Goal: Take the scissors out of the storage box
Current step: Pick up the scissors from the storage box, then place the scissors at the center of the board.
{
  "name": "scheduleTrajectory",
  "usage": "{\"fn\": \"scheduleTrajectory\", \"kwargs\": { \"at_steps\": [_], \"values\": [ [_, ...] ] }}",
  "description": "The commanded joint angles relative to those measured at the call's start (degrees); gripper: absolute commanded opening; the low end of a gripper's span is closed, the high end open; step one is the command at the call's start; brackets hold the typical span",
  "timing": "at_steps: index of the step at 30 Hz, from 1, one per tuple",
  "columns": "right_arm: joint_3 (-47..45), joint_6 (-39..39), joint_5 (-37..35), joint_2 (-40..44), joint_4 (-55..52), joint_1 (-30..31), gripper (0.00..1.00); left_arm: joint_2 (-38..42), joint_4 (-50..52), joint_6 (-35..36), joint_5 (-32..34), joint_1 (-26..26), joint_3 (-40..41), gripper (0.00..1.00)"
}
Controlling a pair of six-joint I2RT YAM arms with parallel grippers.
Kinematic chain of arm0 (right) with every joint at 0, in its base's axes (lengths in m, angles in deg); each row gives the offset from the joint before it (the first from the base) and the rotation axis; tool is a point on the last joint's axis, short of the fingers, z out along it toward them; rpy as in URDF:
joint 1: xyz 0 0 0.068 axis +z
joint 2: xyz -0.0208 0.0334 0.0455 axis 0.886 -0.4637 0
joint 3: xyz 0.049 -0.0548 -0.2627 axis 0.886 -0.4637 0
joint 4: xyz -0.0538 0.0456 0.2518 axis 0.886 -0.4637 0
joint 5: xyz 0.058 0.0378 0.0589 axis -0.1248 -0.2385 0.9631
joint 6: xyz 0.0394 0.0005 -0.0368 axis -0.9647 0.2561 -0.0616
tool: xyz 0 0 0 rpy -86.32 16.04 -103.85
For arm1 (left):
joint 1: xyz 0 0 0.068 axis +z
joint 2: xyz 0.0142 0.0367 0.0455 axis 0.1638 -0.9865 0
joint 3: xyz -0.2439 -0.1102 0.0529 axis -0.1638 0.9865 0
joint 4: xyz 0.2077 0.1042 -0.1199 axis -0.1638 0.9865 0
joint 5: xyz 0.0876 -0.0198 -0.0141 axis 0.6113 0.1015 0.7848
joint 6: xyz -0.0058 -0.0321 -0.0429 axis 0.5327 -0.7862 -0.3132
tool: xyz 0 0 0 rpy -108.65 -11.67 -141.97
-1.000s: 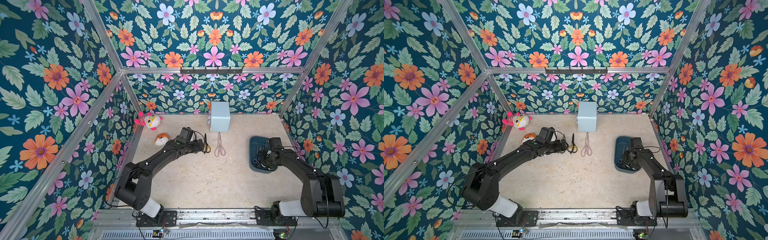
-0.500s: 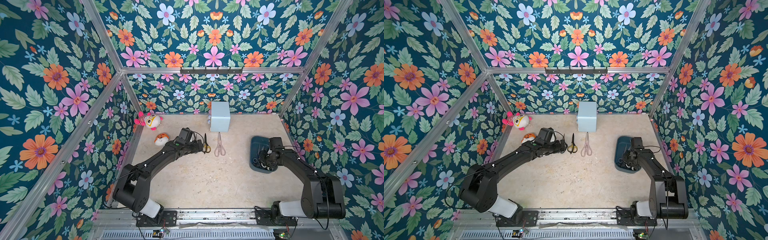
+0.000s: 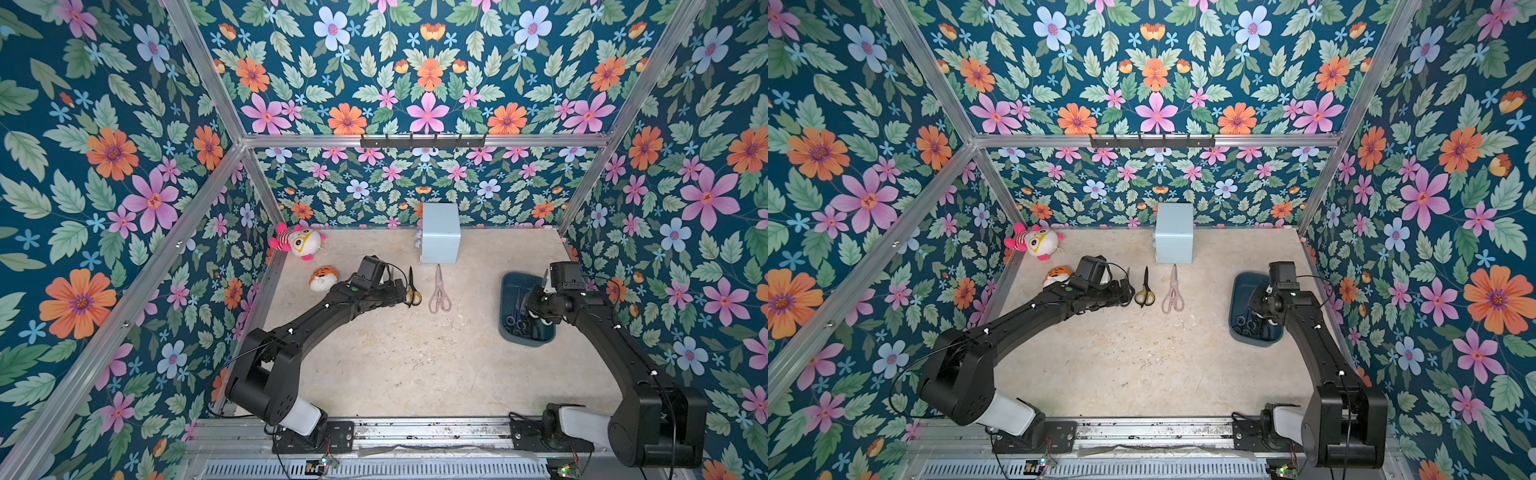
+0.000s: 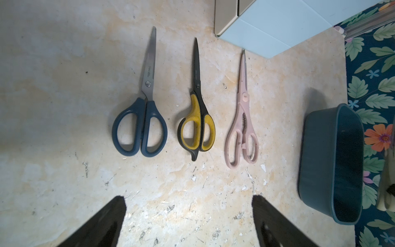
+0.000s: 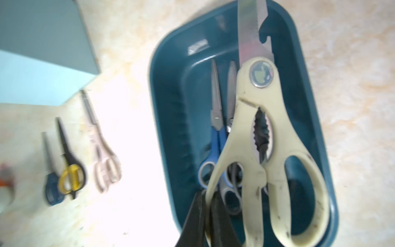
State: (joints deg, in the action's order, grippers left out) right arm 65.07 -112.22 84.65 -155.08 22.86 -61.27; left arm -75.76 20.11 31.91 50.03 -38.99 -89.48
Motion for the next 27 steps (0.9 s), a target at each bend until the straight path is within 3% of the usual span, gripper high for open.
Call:
{"fn": "scheduleTrajectory", "kwargs": {
  "at_steps": [1, 11, 19, 27],
  "values": [
    [0.3, -1.8, 7.4, 1.6, 1.9, 0.7, 0.00, -0.1, 0.1, -1.3, 3.3, 0.0, 0.0, 0.97],
    [3.7, -7.4, 9.9, -2.4, 8.2, 11.1, 0.00, 0.2, 0.1, -3.9, 6.8, 0.1, 1.6, 0.97],
    [7.1, -8.2, 9.1, -12.0, 12.4, 16.7, 0.00, 2.6, 0.0, -6.2, 7.9, 0.1, 4.1, 0.98],
    [13.7, -6.4, 5.4, -23.6, 9.6, 20.5, 0.00, 6.8, 0.3, -7.5, 9.8, 0.2, 8.8, 0.98]
  ]
}}
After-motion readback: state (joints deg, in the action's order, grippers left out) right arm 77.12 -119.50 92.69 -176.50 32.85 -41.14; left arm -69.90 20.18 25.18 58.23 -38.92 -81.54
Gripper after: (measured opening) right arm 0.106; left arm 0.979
